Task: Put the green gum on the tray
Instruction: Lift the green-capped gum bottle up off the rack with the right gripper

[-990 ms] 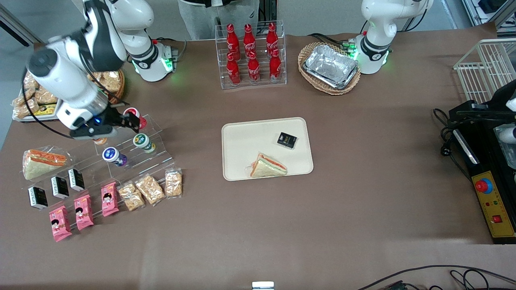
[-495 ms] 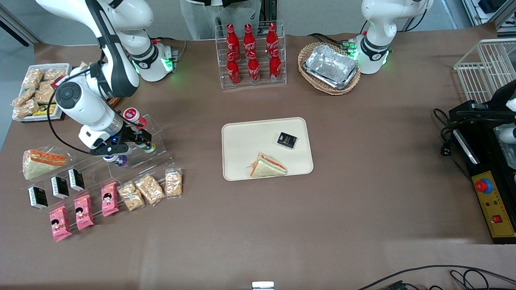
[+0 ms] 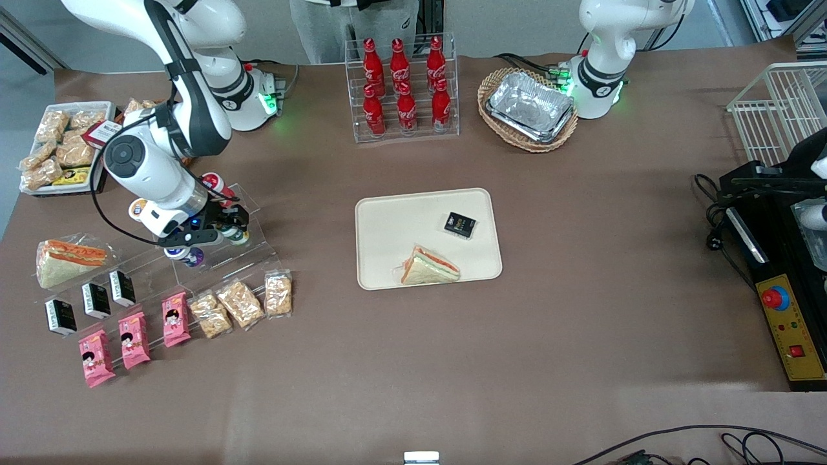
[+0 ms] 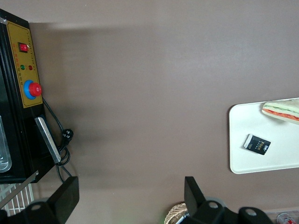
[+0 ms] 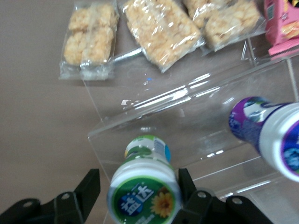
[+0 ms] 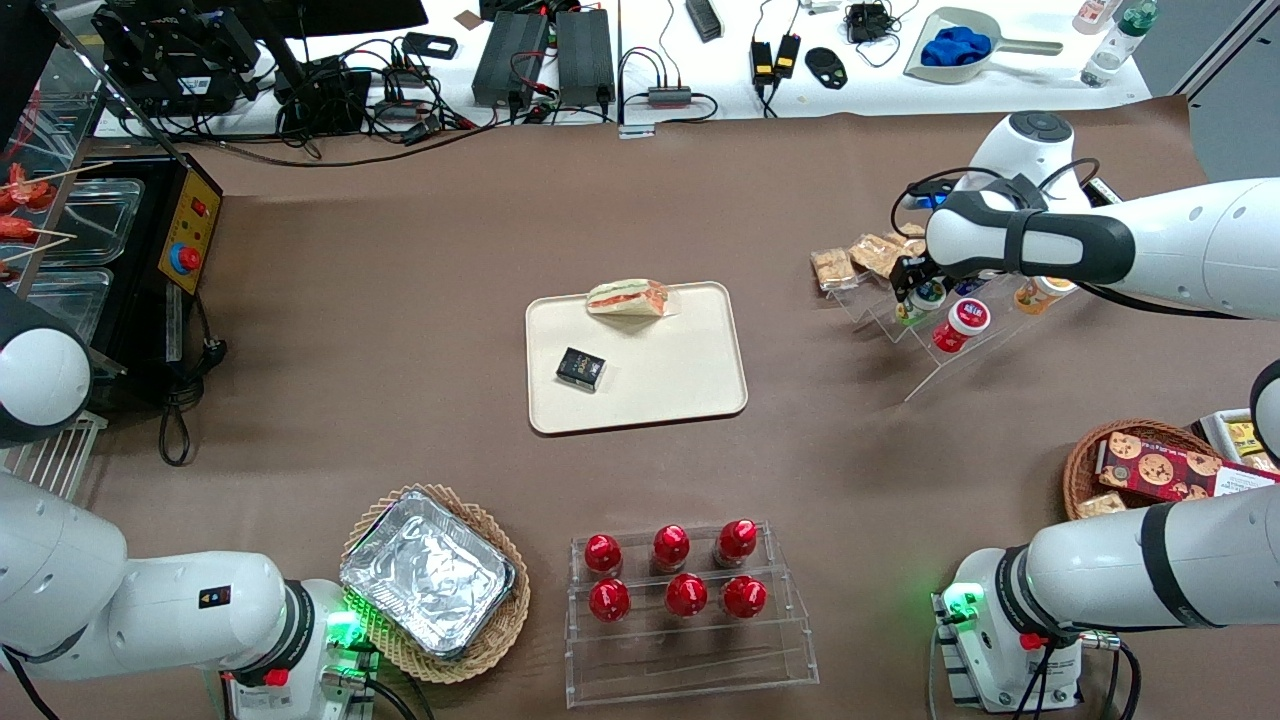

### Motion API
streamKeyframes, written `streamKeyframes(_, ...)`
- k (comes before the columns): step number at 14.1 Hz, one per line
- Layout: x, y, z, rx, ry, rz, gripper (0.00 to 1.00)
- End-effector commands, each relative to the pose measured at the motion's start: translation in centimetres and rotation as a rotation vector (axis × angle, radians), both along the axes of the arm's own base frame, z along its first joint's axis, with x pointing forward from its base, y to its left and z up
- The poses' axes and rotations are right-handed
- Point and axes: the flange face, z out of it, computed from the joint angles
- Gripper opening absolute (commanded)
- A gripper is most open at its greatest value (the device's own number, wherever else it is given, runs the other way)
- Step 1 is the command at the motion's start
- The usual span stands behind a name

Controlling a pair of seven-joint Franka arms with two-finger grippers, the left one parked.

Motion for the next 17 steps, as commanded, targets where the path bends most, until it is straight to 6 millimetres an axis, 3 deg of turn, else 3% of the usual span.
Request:
streamKeyframes(1,-0.7,0.4,0.0,0.011,-0.008,-0.013,0.34)
streamKeyframes(2,-0.7,0.4,0.1,0.011,-0.010,-0.011,0.13)
streamKeyframes(3,-0.5,0.4,0.3,0.012,-0.016,-0.011,0.00)
streamKeyframes(4,-0.3,0.4,0.8,0.012,-0.025,-0.004,0.00)
streamKeyframes(6,0.5,0.0,3.7,0.012,-0.056,-0.003,0.00)
streamKeyframes(12,3.3,0.3,21.7,0.013,0.056,-0.005,0.00)
streamKeyframes(14,3.3,2.5,25.7,0.014,0.025,0.032,0.00)
streamKeyframes(17,2.3,9.9,29.5,0.000,0.008,-0.022,0.00)
